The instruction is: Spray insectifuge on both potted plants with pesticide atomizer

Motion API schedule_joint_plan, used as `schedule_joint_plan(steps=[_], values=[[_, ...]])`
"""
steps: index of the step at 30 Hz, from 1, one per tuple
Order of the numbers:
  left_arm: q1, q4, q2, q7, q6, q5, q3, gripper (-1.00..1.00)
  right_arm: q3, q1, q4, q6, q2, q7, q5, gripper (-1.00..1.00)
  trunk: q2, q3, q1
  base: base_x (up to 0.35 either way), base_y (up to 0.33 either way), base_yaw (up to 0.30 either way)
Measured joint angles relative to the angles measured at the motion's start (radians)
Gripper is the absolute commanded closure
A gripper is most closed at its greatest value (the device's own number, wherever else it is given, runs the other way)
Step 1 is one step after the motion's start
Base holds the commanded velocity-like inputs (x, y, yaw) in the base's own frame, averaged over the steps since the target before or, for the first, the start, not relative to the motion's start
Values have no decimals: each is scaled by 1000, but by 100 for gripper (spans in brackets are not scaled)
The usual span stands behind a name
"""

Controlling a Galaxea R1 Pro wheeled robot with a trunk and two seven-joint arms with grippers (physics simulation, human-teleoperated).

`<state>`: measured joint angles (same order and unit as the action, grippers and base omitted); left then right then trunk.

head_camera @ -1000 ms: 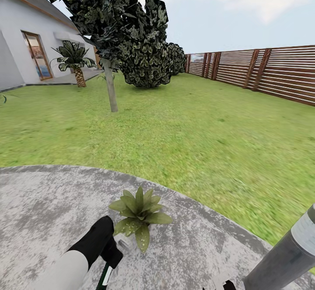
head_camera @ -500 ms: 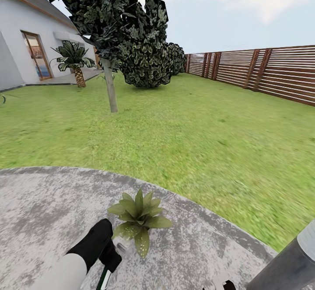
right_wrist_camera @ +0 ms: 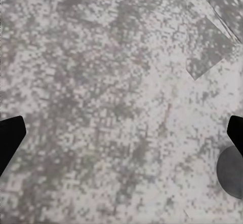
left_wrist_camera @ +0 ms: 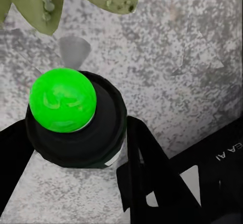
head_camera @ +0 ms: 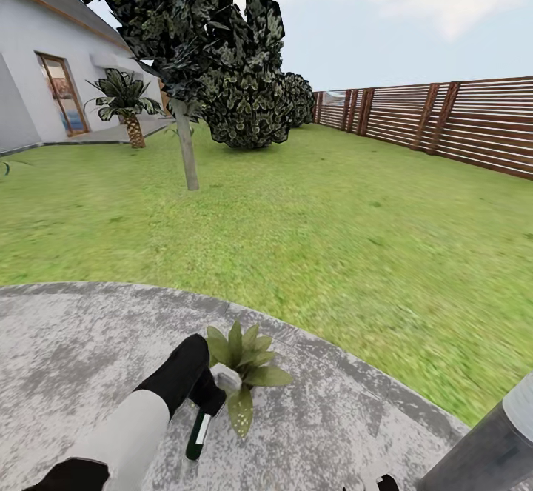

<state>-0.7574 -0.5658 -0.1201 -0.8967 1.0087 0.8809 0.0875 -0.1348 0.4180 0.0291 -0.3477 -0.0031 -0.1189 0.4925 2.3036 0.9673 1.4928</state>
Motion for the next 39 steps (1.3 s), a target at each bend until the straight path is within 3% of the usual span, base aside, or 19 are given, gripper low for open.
schedule_joint_plan(steps=[3,6,14,20,22,25,29,39], values=[[-35,3,1,-71,-1,5,2,100,0,0,0,0,0,0,0,-100,0,0,0,0,0,0],[-47,1,4,-116,-5,34,11,100,0,0,0,0,0,0,0,-100,0,0,0,0,0,0],[-37,13,18,-133,-9,60,21,100,0,0,0,0,0,0,0,-100,0,0,0,0,0,0],[-34,14,59,-134,-11,57,22,100,0,0,0,0,0,0,0,-100,0,0,0,0,0,0],[-36,14,53,-135,-10,57,20,100,0,0,0,0,0,0,0,-100,0,0,0,0,0,0],[-45,12,14,-139,-5,51,31,100,0,0,0,0,0,0,0,-100,0,0,0,0,0,0],[-53,10,-19,-145,-4,56,43,100,0,0,0,0,0,0,0,-100,0,0,0,0,0,0],[-35,13,-16,-147,-10,59,46,100,0,0,0,0,0,0,0,-100,0,0,0,0,0,0]])
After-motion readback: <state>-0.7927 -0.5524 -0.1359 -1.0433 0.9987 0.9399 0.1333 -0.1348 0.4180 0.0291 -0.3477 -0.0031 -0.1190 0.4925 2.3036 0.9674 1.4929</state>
